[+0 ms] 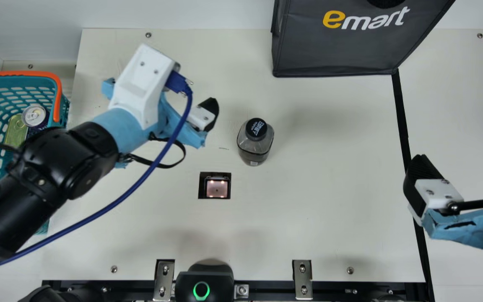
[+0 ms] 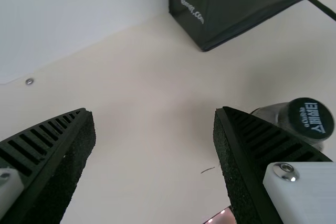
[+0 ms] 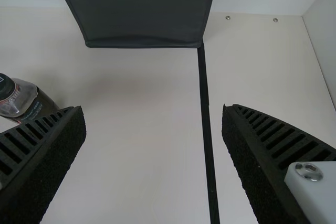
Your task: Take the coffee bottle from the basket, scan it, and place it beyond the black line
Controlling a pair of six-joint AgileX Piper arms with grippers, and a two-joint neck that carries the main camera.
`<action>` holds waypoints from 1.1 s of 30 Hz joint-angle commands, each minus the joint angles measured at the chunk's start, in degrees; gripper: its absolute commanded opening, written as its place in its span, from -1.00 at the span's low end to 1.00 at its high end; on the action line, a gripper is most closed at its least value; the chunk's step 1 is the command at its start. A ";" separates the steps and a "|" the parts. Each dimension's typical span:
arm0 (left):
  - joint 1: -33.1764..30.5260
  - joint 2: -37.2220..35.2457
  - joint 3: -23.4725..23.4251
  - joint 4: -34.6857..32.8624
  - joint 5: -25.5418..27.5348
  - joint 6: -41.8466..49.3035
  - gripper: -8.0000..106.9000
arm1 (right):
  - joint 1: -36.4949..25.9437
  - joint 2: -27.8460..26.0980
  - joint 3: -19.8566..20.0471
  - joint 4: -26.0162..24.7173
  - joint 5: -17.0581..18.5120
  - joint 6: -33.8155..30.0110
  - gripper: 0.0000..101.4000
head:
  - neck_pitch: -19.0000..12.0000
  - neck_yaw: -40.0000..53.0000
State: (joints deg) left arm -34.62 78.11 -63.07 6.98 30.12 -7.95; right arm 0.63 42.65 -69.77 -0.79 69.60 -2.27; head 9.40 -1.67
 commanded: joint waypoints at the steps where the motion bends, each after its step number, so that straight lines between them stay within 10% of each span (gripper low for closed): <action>1: 1.01 -0.93 0.72 0.41 0.21 -0.33 0.71 | 0.00 0.00 0.00 0.00 0.00 0.00 0.79 | -1.48 0.09; 33: 21.55 -17.47 11.81 -1.88 4.89 3.94 0.71 | 0.00 0.00 0.00 0.00 0.00 0.00 0.79 | -1.48 0.09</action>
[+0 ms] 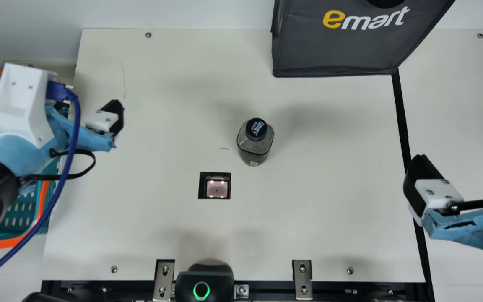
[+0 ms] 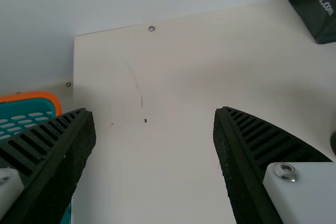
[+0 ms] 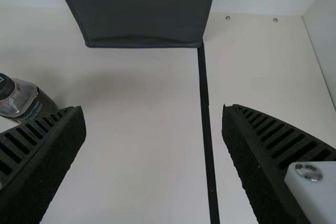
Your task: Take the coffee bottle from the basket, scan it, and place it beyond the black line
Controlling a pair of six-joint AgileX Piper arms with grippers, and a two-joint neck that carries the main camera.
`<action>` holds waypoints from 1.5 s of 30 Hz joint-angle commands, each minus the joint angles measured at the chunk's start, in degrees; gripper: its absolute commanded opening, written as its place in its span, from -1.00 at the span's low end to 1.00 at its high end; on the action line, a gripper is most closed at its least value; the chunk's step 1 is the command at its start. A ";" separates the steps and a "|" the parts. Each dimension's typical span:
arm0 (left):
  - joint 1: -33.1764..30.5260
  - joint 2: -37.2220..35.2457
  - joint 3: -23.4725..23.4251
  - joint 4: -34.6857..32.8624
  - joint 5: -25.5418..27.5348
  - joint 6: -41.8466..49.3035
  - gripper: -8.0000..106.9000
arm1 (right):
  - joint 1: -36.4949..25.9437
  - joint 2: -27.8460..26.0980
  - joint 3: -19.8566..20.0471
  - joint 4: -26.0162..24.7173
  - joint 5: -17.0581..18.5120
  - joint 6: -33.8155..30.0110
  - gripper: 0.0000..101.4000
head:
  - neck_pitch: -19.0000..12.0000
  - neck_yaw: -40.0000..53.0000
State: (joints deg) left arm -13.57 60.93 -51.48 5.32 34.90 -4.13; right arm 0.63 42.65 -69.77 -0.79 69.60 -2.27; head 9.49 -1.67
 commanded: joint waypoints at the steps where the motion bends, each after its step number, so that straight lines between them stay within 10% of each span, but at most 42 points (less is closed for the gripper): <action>1: 1.08 -0.70 0.51 -0.45 0.19 0.42 0.71 | 0.00 0.00 0.00 0.00 0.00 0.00 0.79 | -1.57 0.09; 45: 17.62 -14.92 9.97 -10.93 4.02 12.03 0.71 | 0.00 0.00 0.00 0.00 0.00 0.00 0.79 | -1.57 0.09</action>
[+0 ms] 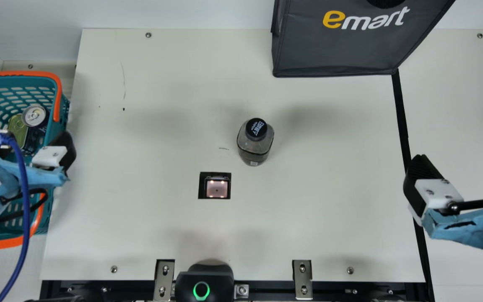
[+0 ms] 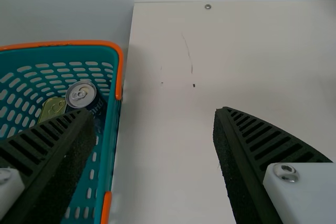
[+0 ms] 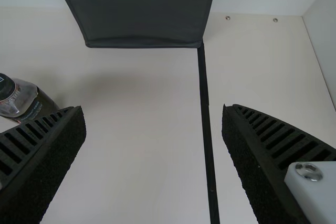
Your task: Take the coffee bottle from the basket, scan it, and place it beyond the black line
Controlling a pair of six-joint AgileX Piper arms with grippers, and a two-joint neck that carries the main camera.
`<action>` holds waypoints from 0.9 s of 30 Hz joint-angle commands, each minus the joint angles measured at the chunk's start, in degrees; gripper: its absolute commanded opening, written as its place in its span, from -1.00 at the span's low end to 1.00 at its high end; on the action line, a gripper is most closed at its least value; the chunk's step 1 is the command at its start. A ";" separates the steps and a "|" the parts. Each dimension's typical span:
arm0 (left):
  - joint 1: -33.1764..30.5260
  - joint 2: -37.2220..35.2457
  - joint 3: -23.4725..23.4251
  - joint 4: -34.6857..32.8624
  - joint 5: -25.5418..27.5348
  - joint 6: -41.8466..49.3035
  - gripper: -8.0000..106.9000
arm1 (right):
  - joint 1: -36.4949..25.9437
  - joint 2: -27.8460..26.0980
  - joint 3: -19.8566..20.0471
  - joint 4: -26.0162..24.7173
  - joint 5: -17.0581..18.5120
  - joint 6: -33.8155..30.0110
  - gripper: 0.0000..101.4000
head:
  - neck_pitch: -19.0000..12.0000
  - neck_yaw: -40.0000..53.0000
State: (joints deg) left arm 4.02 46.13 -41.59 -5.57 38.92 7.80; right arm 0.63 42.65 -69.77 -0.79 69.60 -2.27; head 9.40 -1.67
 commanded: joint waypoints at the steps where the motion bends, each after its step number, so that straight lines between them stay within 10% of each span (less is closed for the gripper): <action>1: 0.16 -0.37 0.27 -0.16 -0.03 0.33 0.71 | 0.00 0.00 0.00 0.00 0.00 0.00 0.79 | -1.48 0.09; 27: 0.84 -7.68 5.69 -0.02 1.92 0.20 0.71 | 0.00 0.00 0.00 0.00 0.00 0.00 0.79 | -1.48 0.09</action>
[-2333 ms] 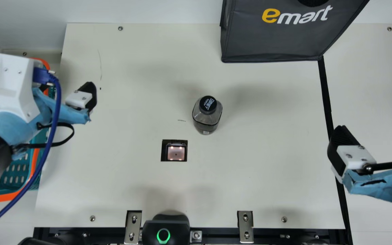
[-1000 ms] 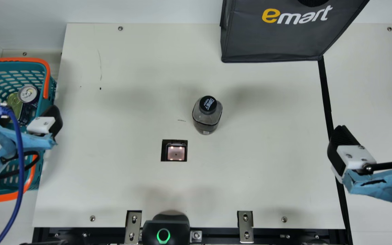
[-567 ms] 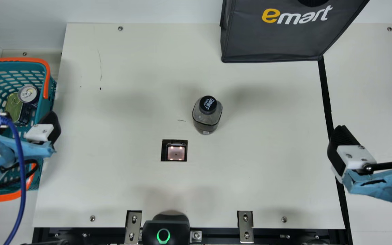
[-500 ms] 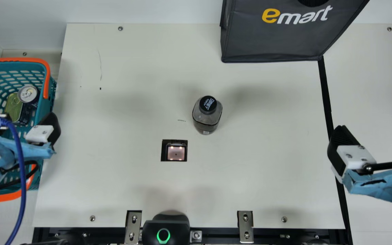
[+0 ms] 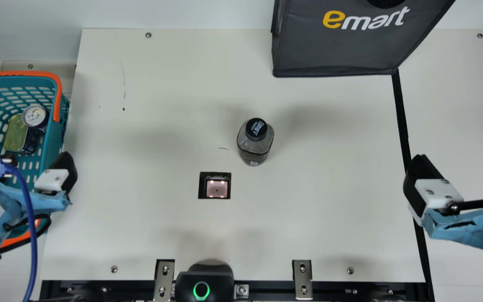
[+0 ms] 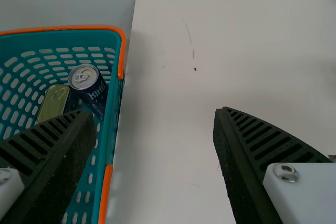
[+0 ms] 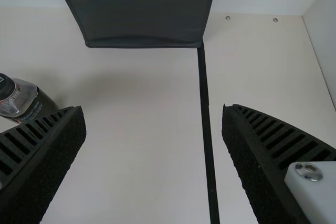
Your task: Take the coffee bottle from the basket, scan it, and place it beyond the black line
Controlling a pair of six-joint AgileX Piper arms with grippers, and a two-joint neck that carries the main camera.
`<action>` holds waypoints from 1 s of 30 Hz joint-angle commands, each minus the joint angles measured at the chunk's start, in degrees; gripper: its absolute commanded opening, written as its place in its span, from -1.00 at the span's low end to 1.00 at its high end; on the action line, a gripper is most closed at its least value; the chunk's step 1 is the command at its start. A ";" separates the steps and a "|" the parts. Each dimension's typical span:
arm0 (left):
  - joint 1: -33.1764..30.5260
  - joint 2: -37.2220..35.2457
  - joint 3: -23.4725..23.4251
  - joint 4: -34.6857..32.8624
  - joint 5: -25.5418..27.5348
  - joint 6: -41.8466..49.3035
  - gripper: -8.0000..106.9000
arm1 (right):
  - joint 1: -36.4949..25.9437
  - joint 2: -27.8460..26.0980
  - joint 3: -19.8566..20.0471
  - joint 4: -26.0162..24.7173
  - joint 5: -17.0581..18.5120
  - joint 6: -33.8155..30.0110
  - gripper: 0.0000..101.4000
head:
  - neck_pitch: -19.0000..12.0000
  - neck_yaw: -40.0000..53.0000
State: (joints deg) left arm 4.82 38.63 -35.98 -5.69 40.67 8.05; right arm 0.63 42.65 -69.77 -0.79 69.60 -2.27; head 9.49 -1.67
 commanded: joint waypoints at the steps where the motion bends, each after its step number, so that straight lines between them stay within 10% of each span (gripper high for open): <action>1: 0.02 -0.34 0.16 0.15 0.28 -0.16 0.71 | 0.00 0.00 0.00 0.00 0.00 0.00 0.79 | -1.57 0.09; 30: -0.81 -3.88 0.80 0.13 3.43 -0.55 0.71 | 0.00 0.00 0.00 0.00 0.00 0.00 0.79 | -1.57 0.09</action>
State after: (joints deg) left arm 4.01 34.75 -35.17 -5.56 44.21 7.49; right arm 0.63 42.65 -69.77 -0.79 69.60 -2.27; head 9.49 -1.67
